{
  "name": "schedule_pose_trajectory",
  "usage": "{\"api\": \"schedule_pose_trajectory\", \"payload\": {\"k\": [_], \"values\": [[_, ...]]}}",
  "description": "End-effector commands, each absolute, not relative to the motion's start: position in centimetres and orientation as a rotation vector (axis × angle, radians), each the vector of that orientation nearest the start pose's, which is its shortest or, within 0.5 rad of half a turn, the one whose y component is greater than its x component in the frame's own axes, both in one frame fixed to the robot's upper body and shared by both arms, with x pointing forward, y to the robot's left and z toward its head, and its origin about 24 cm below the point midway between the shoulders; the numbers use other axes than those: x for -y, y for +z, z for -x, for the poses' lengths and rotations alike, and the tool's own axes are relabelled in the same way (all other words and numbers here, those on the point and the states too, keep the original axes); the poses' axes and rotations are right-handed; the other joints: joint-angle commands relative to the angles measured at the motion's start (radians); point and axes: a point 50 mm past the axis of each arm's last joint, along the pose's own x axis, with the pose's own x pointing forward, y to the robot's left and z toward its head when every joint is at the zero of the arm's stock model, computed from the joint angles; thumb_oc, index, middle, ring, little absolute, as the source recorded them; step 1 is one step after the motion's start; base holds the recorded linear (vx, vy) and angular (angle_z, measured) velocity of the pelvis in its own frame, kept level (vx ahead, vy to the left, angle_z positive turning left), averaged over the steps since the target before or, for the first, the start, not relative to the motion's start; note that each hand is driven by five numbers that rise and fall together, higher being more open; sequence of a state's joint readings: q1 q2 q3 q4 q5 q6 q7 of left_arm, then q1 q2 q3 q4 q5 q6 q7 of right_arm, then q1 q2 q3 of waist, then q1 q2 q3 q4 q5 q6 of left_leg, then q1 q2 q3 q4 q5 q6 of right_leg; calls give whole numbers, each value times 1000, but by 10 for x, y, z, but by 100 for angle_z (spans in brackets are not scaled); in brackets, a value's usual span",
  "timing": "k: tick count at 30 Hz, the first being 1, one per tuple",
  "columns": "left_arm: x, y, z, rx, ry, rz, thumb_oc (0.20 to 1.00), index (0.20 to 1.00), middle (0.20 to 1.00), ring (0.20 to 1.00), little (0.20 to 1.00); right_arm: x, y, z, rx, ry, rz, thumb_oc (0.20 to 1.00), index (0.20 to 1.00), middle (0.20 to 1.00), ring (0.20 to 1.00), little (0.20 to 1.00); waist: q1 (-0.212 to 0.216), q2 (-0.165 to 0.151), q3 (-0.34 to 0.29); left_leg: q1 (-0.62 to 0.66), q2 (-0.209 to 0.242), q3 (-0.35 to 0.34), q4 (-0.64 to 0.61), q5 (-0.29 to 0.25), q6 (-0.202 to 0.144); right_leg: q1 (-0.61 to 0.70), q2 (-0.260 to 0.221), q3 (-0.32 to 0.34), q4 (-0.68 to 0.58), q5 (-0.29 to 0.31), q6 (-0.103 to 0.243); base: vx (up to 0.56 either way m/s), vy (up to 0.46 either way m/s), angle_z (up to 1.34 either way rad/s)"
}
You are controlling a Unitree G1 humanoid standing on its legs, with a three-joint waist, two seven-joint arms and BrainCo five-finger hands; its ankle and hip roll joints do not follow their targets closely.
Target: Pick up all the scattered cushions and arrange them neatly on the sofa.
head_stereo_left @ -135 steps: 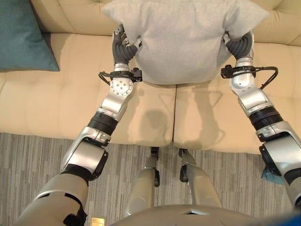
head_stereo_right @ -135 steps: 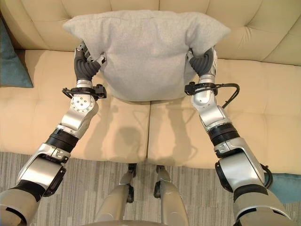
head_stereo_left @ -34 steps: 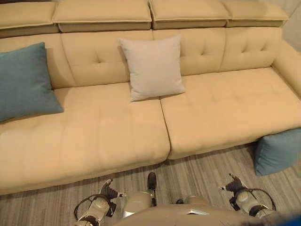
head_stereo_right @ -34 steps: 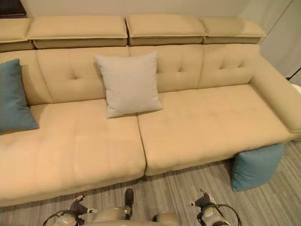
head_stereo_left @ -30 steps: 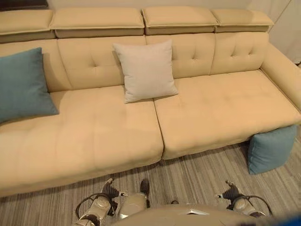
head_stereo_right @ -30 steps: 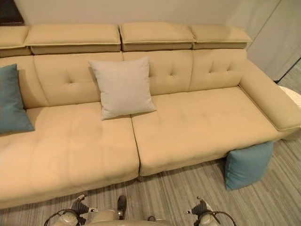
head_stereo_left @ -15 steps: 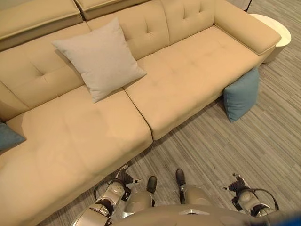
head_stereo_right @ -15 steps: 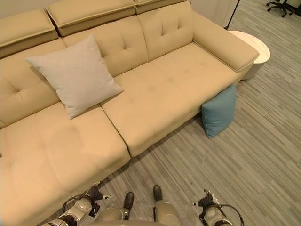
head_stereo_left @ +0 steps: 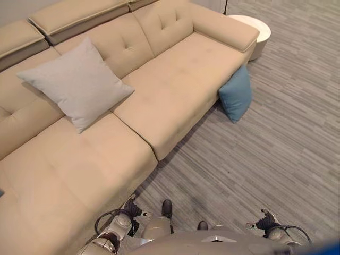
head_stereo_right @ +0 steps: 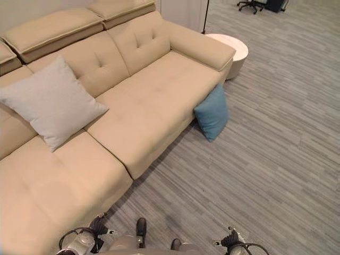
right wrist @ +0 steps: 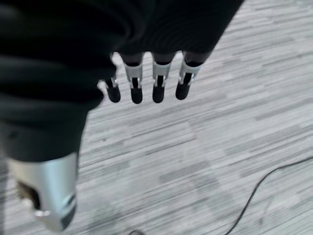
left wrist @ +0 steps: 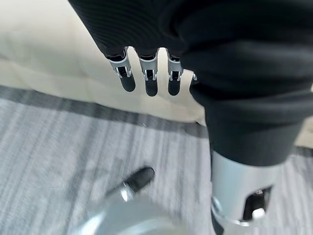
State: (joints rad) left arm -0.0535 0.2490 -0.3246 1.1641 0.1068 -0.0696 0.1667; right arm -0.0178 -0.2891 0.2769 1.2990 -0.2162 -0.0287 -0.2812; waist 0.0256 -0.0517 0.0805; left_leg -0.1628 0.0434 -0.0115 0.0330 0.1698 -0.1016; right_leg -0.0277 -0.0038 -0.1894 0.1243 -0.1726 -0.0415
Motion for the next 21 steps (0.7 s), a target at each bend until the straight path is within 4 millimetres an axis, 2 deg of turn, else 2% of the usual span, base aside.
{"api": "schedule_pose_trajectory", "payload": {"k": [1, 3, 7, 8, 11, 15, 18, 19, 21], "values": [[-206, -145, -151, -947, -84, -562, 1000, 1000, 1000, 1000, 1000, 278, -146, -94, -1161, -126, 811, 1000, 1000, 1000, 1000, 1000, 15, -19, 46, 4, -101, -123, 143, -267, 70, -9, -45, 87, -146, 161, 141, 24, 10, -43], [-204, -144, -154, -940, -88, -557, 1000, 1000, 1000, 1000, 1000, 281, -145, -95, -1159, -147, 805, 1000, 1000, 1000, 1000, 1000, 16, -17, 53, -35, -123, -151, 152, -253, 65, -15, -44, 98, -142, 163, 143, 6, 25, -45], [-206, -148, -146, -972, -89, -568, 1000, 1000, 1000, 1000, 1000, 278, -148, -87, -1188, -152, 779, 1000, 1000, 1000, 1000, 1000, 5, -6, 27, 16, -104, -137, 59, -236, 75, -18, -43, 119, -138, 156, 151, 106, 142, -43], [-209, -149, -143, -990, -89, -565, 1000, 1000, 1000, 1000, 1000, 290, -145, -87, -1211, -169, 766, 1000, 1000, 1000, 1000, 1000, 5, -10, 24, 31, -101, -119, 36, -234, 83, -22, -51, 128, -133, 157, 157, 100, 141, -17], [-214, -149, -141, -1002, -91, -578, 1000, 1000, 1000, 1000, 1000, 299, -140, -92, -1200, -190, 776, 1000, 1000, 1000, 1000, 1000, 14, -14, 30, 34, -104, -104, 35, -237, 92, -35, -62, 136, -111, 155, 166, 40, 108, -41], [-224, -148, -139, -1021, -67, -580, 1000, 1000, 1000, 1000, 1000, 302, -136, -102, -1178, -191, 769, 1000, 1000, 1000, 1000, 1000, 27, -19, 52, 37, -104, -70, 61, -265, 120, -108, -78, 135, 35, 144, 193, 28, 100, -55], [-227, -147, -140, -1022, -54, -580, 1000, 1000, 1000, 1000, 1000, 302, -134, -108, -1160, -177, 794, 1000, 1000, 1000, 1000, 1000, 31, -14, 70, 52, -93, -45, 62, -280, 127, -163, -103, 67, 106, 159, 206, 23, 29, -37], [-229, -147, -138, -1028, -43, -572, 1000, 1000, 1000, 1000, 1000, 304, -132, -112, -1146, -175, 804, 1000, 1000, 1000, 1000, 1000, 39, -18, 72, 71, -89, -16, 57, -294, 124, -166, -142, -18, 67, 177, 205, 89, -47, -70], [-231, -148, -135, -1036, -34, -568, 1000, 1000, 1000, 1000, 1000, 306, -131, -114, -1139, -170, 817, 1000, 1000, 1000, 1000, 1000, 43, -25, 71, 94, -87, 3, 51, -308, 125, -179, -148, -60, 13, 203, 195, 128, -96, -100]]}}
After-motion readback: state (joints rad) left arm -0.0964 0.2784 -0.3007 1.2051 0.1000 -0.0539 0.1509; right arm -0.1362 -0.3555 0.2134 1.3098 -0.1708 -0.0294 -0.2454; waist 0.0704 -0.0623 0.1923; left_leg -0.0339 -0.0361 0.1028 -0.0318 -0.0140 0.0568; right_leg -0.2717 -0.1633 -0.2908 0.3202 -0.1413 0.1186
